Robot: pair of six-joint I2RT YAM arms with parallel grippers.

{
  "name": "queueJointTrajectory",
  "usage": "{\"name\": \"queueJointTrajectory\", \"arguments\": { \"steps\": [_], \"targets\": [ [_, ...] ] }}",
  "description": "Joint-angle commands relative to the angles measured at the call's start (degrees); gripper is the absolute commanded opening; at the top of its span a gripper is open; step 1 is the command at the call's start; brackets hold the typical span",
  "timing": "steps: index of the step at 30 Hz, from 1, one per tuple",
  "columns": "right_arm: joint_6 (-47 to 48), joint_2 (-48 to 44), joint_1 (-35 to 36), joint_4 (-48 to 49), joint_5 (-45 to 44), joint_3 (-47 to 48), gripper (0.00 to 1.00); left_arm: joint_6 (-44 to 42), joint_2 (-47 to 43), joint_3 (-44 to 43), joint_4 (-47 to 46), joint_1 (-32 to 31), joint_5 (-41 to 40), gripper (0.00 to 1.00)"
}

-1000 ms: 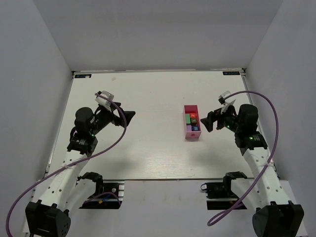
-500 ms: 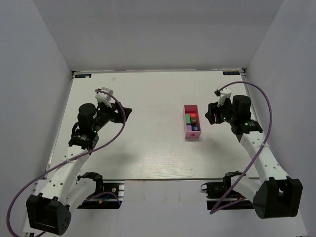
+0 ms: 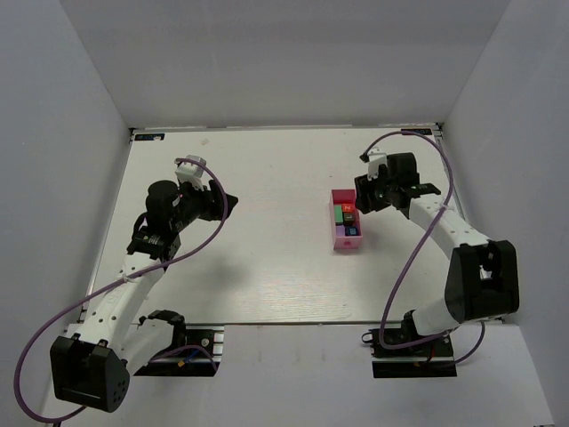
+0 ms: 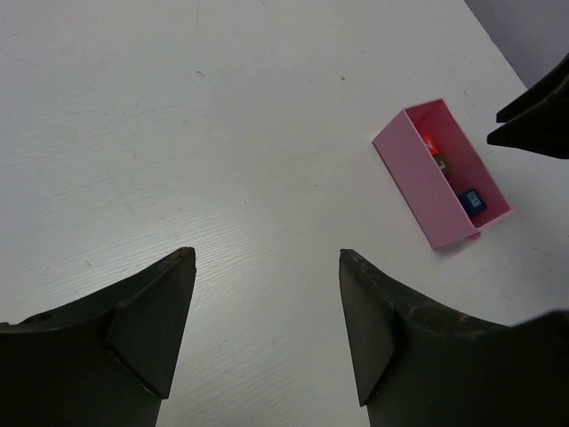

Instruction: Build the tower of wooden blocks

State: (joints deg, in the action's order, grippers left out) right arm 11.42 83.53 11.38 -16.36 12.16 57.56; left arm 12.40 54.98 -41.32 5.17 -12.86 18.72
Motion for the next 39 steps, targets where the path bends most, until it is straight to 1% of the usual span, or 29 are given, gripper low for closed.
{"name": "queueJointTrajectory", "arguments": {
  "steps": [1, 2, 7, 11, 16, 18, 19, 20, 22, 24, 28, 30, 31, 32, 39],
  "targets": [
    [-1.1, 1.5, 2.2, 0.4, -2.5, 2.6, 0.56, 1.3, -0.7, -2.3, -0.1, 0.2, 2.3, 0.75],
    [-1.4, 2.5, 2.6, 0.6, -3.0, 2.8, 0.56, 1.3, -0.7, -2.3, -0.1, 0.2, 2.3, 0.73],
    [-2.8, 6.5, 4.1, 1.3, -5.7, 3.5, 0.56, 1.8, 0.0, -2.3, -0.1, 0.2, 3.3, 0.73],
    [-3.8, 6.7, 5.2, 2.4, -8.0, 2.5, 0.55, 1.8, 0.0, -2.3, -0.1, 0.2, 3.3, 0.72],
    [-5.4, 8.0, 6.0, 4.1, -11.8, 1.8, 0.50, 1.8, 0.0, -2.3, -0.1, 0.2, 3.3, 0.72],
    [-6.5, 8.3, 6.6, 4.2, -11.8, 1.8, 0.50, 1.8, 0.0, -2.3, -0.1, 0.2, 3.3, 0.72],
    [-6.8, 8.3, 6.8, 4.9, -14.2, 1.5, 0.50, 1.8, 0.0, -2.3, -0.1, 0.2, 3.3, 0.72],
    [-6.9, 8.5, 7.0, 5.0, -14.5, 1.7, 0.48, 1.8, 0.0, -2.3, -0.1, 0.2, 3.3, 0.72],
    [-7.0, 8.5, 7.9, 5.6, -15.7, 1.1, 0.48, 1.8, 0.0, -2.3, -0.1, 0.2, 3.3, 0.72],
    [-7.7, 8.6, 8.2, 6.5, -17.4, 0.7, 0.45, 1.8, 0.0, -2.3, -0.6, 0.2, 3.3, 0.72],
    [-7.7, 8.8, 9.0, 7.7, -19.2, -0.3, 0.42, 1.8, 0.0, -2.3, -0.6, 0.2, 3.3, 0.72],
    [-7.8, 9.2, 9.3, 7.8, -19.8, -0.3, 0.39, 1.8, 0.0, -2.3, -0.6, 0.2, 3.3, 0.72],
    [-7.8, 9.3, 9.5, 7.8, -19.9, -0.3, 0.35, 1.8, 0.0, -2.3, -0.6, 0.2, 3.3, 0.72],
    [-7.7, 9.7, 9.6, 7.8, -20.4, -0.3, 0.34, 1.8, 0.0, -2.3, -0.6, 0.2, 3.3, 0.72],
    [-7.8, 10.7, 10.2, 7.8, -20.9, -0.3, 0.32, 1.8, 0.0, -2.3, -0.6, 0.2, 3.3, 0.71]
  ]
}}
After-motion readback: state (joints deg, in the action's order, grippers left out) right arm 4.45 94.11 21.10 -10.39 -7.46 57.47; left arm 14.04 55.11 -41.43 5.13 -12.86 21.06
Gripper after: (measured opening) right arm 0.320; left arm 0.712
